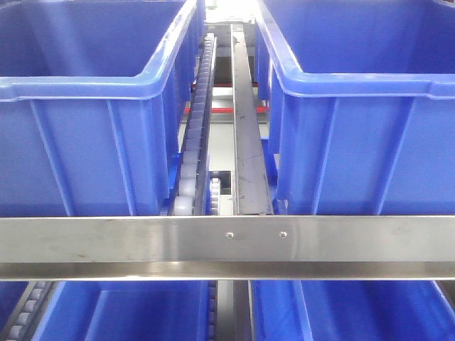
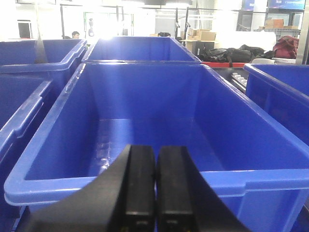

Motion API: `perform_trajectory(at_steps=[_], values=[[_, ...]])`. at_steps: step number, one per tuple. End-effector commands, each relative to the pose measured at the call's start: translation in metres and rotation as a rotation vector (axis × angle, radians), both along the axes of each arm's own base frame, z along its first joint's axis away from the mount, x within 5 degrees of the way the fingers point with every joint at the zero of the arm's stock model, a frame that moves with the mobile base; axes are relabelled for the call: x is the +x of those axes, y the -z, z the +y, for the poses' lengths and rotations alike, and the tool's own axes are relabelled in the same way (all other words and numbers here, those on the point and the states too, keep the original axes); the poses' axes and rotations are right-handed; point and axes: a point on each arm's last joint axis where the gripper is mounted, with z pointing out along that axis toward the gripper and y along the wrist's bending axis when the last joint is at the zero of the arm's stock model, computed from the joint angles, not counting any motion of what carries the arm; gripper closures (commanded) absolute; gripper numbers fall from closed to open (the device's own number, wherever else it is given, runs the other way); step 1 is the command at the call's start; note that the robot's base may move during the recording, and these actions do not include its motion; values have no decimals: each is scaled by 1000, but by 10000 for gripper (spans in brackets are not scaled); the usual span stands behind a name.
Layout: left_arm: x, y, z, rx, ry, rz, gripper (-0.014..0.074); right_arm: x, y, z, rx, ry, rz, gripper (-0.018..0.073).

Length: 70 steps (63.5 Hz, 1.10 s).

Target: Pick and sort blue part to right shelf

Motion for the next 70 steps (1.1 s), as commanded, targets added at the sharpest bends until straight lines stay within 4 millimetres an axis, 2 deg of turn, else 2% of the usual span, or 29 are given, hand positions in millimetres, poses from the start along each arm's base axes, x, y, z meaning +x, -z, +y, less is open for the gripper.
perform_trajectory(at_steps=[1, 49, 58, 70], values=[[-1, -15, 3, -22, -29, -91, 462, -4, -16, -1, 1, 8, -123, 484], [-1, -15, 3, -22, -30, -91, 462, -4, -16, -1, 1, 8, -122, 484], [-8, -5, 6, -20, -63, -117, 462, -4, -16, -1, 1, 8, -122, 484], [-18, 22, 8, 13, -110, -117, 462, -4, -16, -1, 1, 8, -122, 484]])
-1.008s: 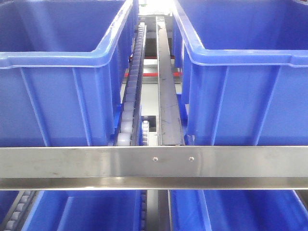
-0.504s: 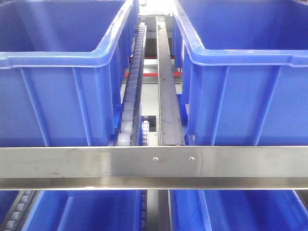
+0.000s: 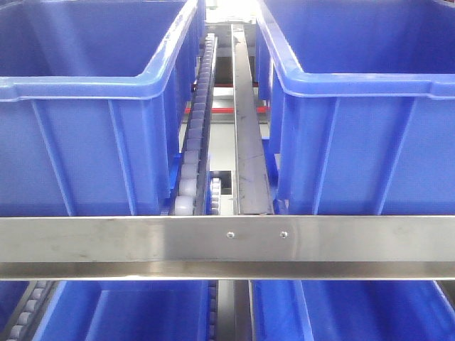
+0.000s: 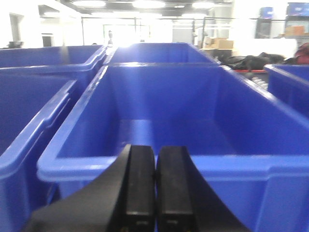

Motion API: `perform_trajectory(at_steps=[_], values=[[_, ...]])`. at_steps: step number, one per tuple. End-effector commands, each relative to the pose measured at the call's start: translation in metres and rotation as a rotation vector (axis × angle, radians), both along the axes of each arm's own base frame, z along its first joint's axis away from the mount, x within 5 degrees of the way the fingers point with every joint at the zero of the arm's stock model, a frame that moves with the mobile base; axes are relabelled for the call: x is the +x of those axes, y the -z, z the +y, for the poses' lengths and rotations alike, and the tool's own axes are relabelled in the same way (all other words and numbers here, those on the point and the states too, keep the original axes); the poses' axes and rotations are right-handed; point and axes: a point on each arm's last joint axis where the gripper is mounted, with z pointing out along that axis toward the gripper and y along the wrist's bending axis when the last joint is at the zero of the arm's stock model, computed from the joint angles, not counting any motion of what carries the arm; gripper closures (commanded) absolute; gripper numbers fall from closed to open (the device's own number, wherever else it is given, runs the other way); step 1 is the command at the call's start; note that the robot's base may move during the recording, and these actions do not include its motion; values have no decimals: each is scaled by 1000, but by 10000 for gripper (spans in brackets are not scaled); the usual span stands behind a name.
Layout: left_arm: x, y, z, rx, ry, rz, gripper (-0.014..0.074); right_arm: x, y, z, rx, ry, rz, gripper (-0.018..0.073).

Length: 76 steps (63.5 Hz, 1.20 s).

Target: Pick and sort blue part to right shelf

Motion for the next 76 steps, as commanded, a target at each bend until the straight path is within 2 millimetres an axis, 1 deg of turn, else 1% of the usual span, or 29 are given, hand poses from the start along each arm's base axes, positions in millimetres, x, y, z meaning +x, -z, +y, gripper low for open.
perform_trajectory(at_steps=[1, 9, 18, 76], values=[[-5, -6, 2, -1, -23, -82, 462, -4, -16, -1, -1, 8, -122, 484], [-1, 8, 3, 9, -58, -36, 462, -4, -16, -1, -1, 8, -122, 484], [1, 22, 4, 6, -78, -23, 462, -4, -16, -1, -1, 8, -122, 484], [1, 22, 4, 5, -77, -7, 462, -4, -16, -1, -1, 8, -122, 484]])
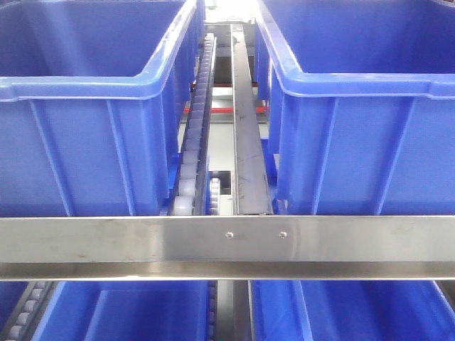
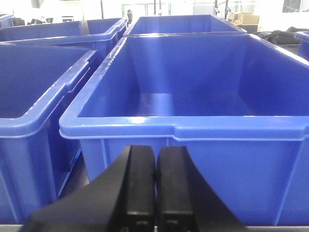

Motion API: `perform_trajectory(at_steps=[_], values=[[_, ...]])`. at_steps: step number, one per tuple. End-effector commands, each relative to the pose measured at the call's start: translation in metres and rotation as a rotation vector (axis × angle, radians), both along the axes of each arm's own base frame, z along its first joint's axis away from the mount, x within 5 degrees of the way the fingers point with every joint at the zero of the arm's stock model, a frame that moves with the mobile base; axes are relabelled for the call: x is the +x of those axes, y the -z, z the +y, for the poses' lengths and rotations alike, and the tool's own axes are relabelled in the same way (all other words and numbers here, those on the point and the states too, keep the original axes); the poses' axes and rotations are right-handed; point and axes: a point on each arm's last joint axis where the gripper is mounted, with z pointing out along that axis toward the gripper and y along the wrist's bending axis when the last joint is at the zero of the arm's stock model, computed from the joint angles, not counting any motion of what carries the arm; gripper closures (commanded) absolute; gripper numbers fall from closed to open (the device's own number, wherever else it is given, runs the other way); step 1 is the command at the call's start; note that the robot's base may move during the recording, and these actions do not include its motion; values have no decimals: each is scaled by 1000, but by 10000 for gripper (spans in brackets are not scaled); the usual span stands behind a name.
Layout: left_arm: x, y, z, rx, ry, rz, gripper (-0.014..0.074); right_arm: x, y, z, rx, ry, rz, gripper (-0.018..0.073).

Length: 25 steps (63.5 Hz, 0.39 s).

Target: Pick and sort blue part to right shelf

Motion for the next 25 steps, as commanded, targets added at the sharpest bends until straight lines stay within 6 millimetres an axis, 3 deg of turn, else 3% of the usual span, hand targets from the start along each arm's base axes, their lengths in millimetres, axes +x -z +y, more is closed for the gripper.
perform_trajectory(at_steps=[1, 25], values=[[-2, 0, 1, -12, -6, -77, 462, -4, -17, 0, -1, 6, -131, 484], [-2, 0, 1, -12, -6, -77, 462, -4, -17, 0, -1, 6, -131, 484]])
